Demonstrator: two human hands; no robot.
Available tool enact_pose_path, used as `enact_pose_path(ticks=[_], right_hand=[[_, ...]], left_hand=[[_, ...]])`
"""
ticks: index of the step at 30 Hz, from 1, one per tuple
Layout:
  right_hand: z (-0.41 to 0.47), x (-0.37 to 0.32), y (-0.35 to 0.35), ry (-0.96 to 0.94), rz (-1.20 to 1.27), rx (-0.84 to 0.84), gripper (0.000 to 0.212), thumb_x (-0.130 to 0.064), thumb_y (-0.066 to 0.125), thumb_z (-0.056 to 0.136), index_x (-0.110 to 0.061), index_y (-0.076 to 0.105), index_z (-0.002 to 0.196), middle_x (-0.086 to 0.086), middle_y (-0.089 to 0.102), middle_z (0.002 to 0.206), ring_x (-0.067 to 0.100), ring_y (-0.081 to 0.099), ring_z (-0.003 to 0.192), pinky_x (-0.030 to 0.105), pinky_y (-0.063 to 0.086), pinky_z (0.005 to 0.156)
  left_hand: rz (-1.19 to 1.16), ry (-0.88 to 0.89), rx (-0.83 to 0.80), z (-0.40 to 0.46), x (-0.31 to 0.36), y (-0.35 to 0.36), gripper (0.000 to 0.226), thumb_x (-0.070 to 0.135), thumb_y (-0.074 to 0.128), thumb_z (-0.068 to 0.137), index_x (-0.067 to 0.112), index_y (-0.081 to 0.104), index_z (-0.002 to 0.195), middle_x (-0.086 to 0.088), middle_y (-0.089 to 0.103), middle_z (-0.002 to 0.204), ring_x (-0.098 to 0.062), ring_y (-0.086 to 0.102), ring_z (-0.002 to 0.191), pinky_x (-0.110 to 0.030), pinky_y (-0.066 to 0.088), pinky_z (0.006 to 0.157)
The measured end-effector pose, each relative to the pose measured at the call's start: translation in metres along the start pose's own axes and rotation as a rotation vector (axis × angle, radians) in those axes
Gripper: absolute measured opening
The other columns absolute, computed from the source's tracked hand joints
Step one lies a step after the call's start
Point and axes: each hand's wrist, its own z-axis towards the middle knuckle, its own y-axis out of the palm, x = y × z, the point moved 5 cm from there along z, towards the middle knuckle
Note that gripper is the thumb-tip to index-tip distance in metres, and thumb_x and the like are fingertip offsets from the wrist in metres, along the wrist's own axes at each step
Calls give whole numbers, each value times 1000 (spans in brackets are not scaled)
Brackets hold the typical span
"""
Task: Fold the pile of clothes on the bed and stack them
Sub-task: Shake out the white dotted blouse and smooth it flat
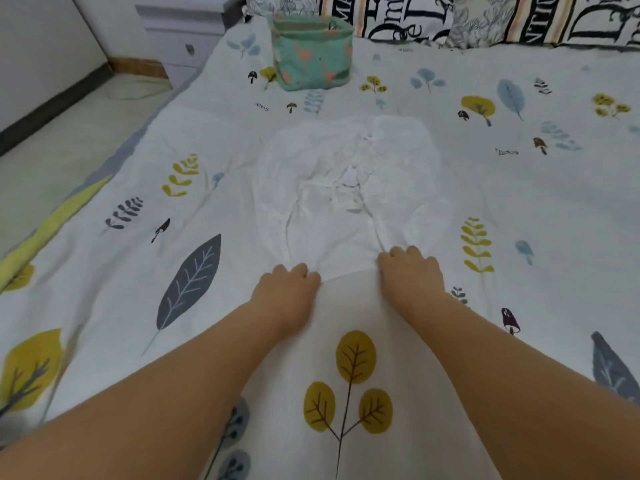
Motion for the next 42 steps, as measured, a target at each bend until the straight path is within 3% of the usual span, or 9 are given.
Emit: enact_pose_path(ticks=[6,9,13,18,22,26,30,36,42], right_hand=[[-41,8,-2,-1,-15,-60,28,-5,38,91,-15,57,109,3,59,109,23,54,103,31,36,77],[-75,18,-10,49,59,-136,25,-5,41,89,-15,64,91,0,63,93,19,62,90,24,37,66],[-122,52,-44,149,188,-105,19,-19,44,91,-22,62,84,-7,61,88,15,62,92,25,42,72],[-172,93,-126,201,247,21,20,-30,41,91,-26,52,75,-5,59,88,16,62,87,23,36,61],[-208,110,-213,234,292,234,19,-30,47,89,-23,46,71,-6,54,79,15,50,69,24,29,51],[-249,121,-298,300,593,435,22,-6,48,82,-17,39,64,-4,45,58,11,39,51,24,20,42],[-291,121,-368,315,990,558,24,3,45,80,-14,38,64,0,43,59,13,33,52,24,23,46],[-347,93,-460,80,1275,625,20,-3,51,82,-7,38,67,3,34,63,15,27,59,28,22,55],[-416,55,-518,-200,1450,576,30,-34,71,76,-10,51,76,1,51,61,16,45,57,32,38,54]], left_hand=[[-77,1,-87,-24,0,-8,10,15,36,92,16,46,90,-6,54,101,-20,44,82,-28,33,68],[-93,-61,-53,-48,-11,-29,26,26,45,91,19,37,67,7,43,75,-15,45,76,-25,33,64],[-81,-138,22,-84,-29,-79,17,33,51,88,19,55,80,4,50,83,-16,56,86,-24,38,65],[-102,-197,243,-136,-33,-169,31,28,51,84,28,31,61,10,35,63,-11,49,70,-23,29,54],[-411,-198,526,-178,-21,-255,34,11,56,80,21,33,57,5,40,53,-10,39,52,-21,18,44],[-823,-180,658,-224,-8,-331,22,3,54,81,15,44,66,0,48,58,-12,41,54,-27,25,48],[-1116,-68,692,-269,16,-390,13,9,55,87,16,56,76,1,54,67,-12,47,61,-23,34,54],[-1258,196,667,-335,69,-466,17,12,60,86,16,59,69,11,46,48,-4,40,48,-20,34,51],[-1415,440,553,-405,108,-507,18,5,59,87,12,62,71,6,61,59,-2,55,56,-12,43,53]])
